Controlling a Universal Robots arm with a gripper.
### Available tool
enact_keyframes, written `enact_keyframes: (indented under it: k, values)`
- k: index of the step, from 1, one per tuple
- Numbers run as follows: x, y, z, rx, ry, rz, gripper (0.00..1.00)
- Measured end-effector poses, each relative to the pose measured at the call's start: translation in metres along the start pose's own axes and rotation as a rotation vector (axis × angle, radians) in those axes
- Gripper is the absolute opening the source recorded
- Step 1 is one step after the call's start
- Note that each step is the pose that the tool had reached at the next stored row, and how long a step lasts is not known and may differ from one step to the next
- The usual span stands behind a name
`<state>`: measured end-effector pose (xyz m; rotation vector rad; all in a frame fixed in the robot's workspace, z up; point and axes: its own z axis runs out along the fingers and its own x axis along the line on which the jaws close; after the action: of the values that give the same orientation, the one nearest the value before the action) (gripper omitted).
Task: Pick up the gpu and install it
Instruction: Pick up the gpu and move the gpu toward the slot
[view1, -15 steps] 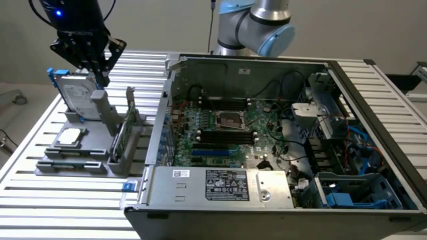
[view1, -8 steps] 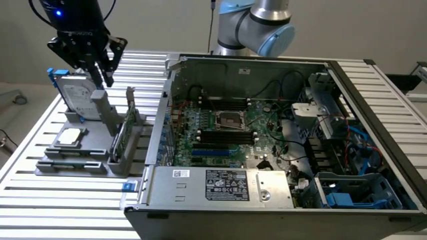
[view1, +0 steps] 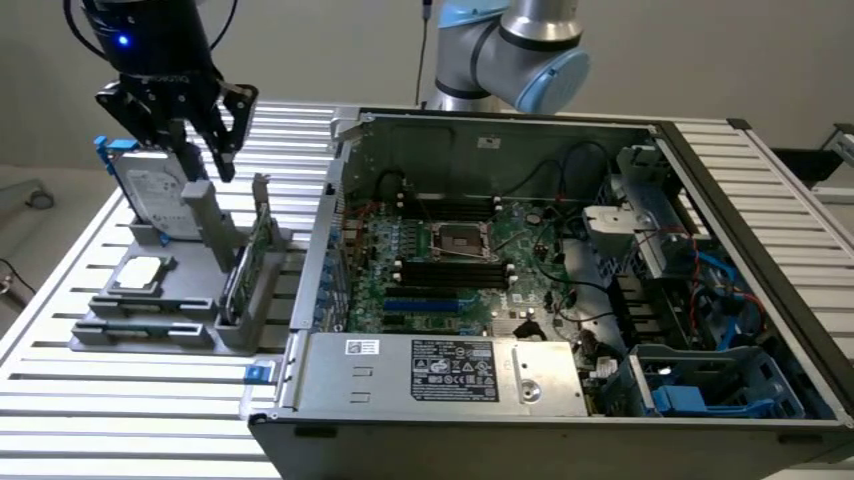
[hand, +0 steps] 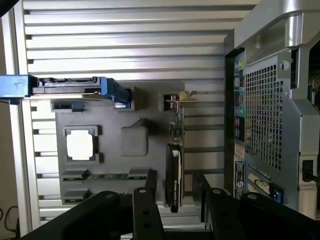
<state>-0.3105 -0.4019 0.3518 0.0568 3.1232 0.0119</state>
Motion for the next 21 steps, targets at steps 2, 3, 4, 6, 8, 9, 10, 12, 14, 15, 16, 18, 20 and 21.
enact_keyframes:
  k: [2,3,4,6,8,9,10,12,14,15,16,18,20,21]
  values:
    - [0.000,0.0000,0.0037,0.0001,0.0000,0.000,0.42]
    - [0.000,-0.0001,0.0055,0.0002,0.0001,-0.001,0.42]
    - [0.000,-0.0001,0.0073,0.0001,0.0000,-0.002,0.42]
    - [0.000,-0.0001,0.0109,0.0001,0.0000,-0.005,0.42]
    - [0.000,-0.0001,0.0145,0.0001,0.0001,-0.011,0.42]
    - [-0.001,-0.0002,0.0163,0.0001,0.0001,-0.014,0.42]
    - [-0.001,-0.0004,0.0182,0.0002,0.0002,-0.017,0.42]
    - [-0.001,-0.0011,0.0219,0.0002,0.0001,-0.020,0.42]
    - [-0.001,-0.0022,0.0255,0.0001,0.0001,-0.022,0.42]
    - [-0.001,-0.0030,0.0273,0.0001,0.0001,-0.023,0.42]
    - [-0.001,-0.0039,0.0292,0.0000,0.0002,-0.024,0.42]
    - [-0.002,-0.0062,0.0327,0.0001,0.0003,-0.026,0.42]
    - [-0.002,-0.0086,0.0364,0.0000,0.0001,-0.029,0.42]
    - [-0.003,-0.0099,0.0382,-0.0001,0.0002,-0.030,0.42]
